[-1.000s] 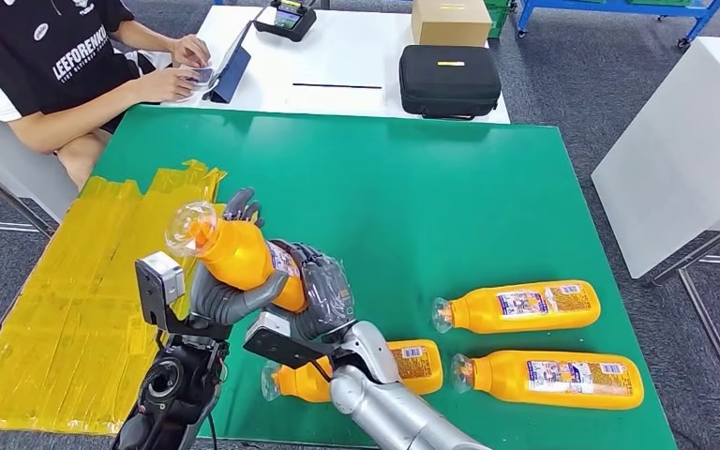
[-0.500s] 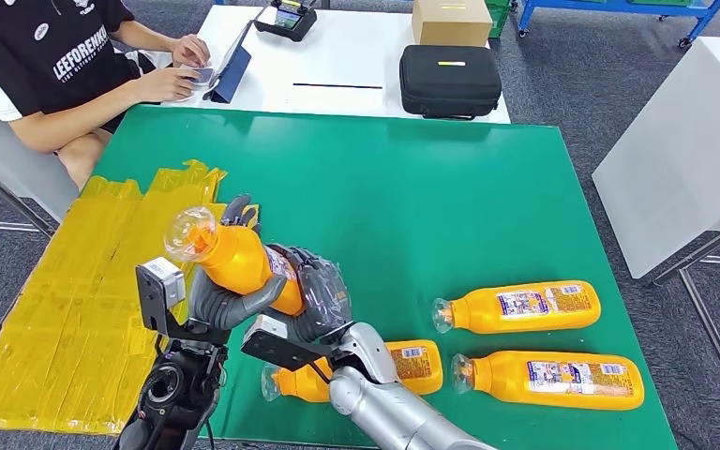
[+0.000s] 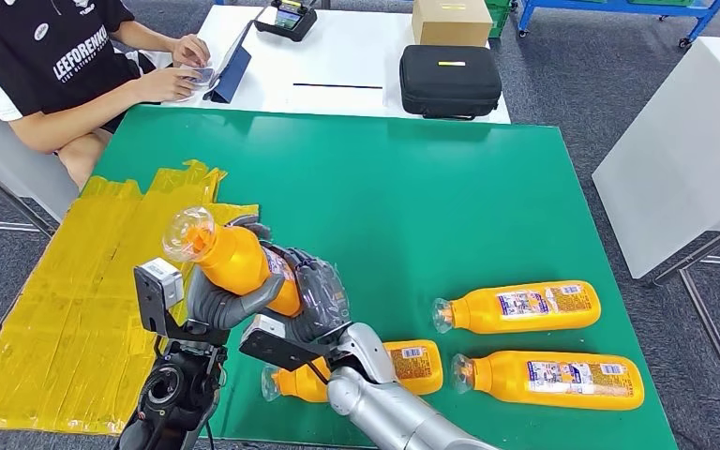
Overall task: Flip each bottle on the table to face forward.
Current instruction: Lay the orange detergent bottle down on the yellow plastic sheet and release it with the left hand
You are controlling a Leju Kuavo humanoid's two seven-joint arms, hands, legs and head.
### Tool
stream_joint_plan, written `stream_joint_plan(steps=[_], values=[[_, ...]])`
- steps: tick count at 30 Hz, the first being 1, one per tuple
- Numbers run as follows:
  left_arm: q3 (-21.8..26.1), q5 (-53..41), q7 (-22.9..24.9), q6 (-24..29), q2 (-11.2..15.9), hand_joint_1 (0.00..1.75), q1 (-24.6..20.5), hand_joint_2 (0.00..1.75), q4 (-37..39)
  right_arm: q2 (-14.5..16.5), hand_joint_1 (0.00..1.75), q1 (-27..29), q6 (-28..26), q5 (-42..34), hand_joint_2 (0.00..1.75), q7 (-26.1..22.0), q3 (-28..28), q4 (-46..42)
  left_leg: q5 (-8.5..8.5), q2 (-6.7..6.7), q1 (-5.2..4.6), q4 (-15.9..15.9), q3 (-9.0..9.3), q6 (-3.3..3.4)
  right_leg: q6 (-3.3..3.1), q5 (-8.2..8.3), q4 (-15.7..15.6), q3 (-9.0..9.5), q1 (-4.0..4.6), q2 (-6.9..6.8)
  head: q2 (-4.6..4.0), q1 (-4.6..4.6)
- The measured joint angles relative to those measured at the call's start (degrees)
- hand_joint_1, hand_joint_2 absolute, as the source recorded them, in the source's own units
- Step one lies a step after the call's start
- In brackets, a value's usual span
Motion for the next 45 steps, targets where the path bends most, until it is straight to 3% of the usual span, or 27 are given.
stream_joint_plan(steps=[7, 8, 11, 12, 22, 26, 32, 36, 40, 45], values=[[0.02, 0.38, -0.31, 0.13, 0.00, 1.75, -0.02, 1.75, 0.01, 0.01, 1.75, -0.03, -0.24, -0.79, 1.75, 0.01, 0.35, 0.06, 0.00, 0.00, 0.00, 0.00, 0.00, 0.00, 0.00, 0.00, 0.00, 0.00, 0.00, 0.00, 0.00, 0.01], [0.04, 0.39, -0.32, 0.14, 0.00, 1.75, -0.02, 1.75, 0.01, 0.01, 1.42, -0.03, -0.32, -0.82, 1.75, 0.01, 0.35, 0.07, 0.00, 0.00, 0.00, 0.00, 0.00, 0.00, 0.00, 0.00, 0.00, 0.00, 0.00, 0.00, 0.00, 0.01], [0.10, 0.39, -0.33, 0.16, 0.00, 1.75, -0.07, 1.75, 0.01, 0.02, 0.11, 0.00, -0.28, -1.62, 1.75, -0.12, 0.36, 0.07, 0.00, 0.00, 0.00, 0.00, 0.00, 0.00, 0.00, 0.00, 0.00, 0.00, 0.00, 0.00, 0.00, 0.01], [0.10, 0.37, -0.33, 0.21, 0.00, 1.75, -0.14, 1.75, 0.01, 0.03, 0.00, 0.04, -0.10, -2.31, 1.75, -0.32, 0.37, 0.07, 0.00, 0.00, 0.00, 0.00, 0.00, 0.00, 0.00, 0.00, 0.00, 0.01, 0.00, 0.00, 0.00, 0.01], [0.25, 0.08, -0.38, 0.65, 0.00, 1.75, -0.72, 1.75, 0.01, 0.05, 0.00, 0.35, 0.72, -4.50, 1.75, -1.39, 0.37, 0.03, 0.00, 0.00, 0.00, 0.00, 0.00, 0.00, 0.00, 0.00, 0.00, 0.01, 0.00, 0.00, 0.00, 0.01], [0.76, -5.03, -0.77, 6.69, 0.07, 1.75, -0.99, 1.75, -0.29, -0.17, 0.00, 0.90, 2.17, -7.73, 1.75, -1.98, 0.19, -1.86, 0.00, 0.01, 0.00, 0.00, 0.00, 0.00, 0.00, 0.00, 0.00, 0.00, 0.00, 0.00, 0.00, 0.02], [7.28, -25.84, -0.06, 27.59, 1.86, 1.75, -3.66, 1.75, -0.02, -2.77, 0.00, 5.24, 7.44, -14.12, 1.75, -0.58, -2.01, -15.48, 0.01, 0.01, 0.06, 0.00, 0.00, -0.01, 0.00, 0.00, 0.00, 0.00, 0.05, -0.01, 0.00, 0.01], [13.71, -54.61, 1.59, 40.87, 2.86, 1.75, -5.03, 1.75, 2.00, -5.47, 0.00, 9.32, 10.25, -18.11, 1.75, 0.35, -4.12, -26.86, 0.01, -0.01, 0.08, 0.00, 0.00, -0.01, -0.01, -0.01, 0.00, 0.01, 0.05, -0.01, 0.00, 0.02], [23.45, -80.67, 2.43, 42.31, 1.41, 1.75, -5.57, 1.75, 1.63, -8.16, 0.00, 12.80, 11.41, -21.55, 1.75, 0.73, -5.16, -36.37, -0.01, 0.06, 0.01, 0.00, -0.01, 0.00, -0.01, -0.01, 0.00, -0.02, 0.00, 0.03, 0.00, 0.02], [27.52, -91.27, 8.59, 42.34, 0.96, 1.75, -5.60, 1.75, 0.81, -10.45, 0.00, 15.36, 11.48, -22.71, 1.75, 1.34, -5.62, -43.16, -0.01, 0.01, -0.03, 0.00, -0.01, 0.00, -0.01, 0.00, -0.01, -0.02, -0.02, 0.02, 0.00, 0.02]])
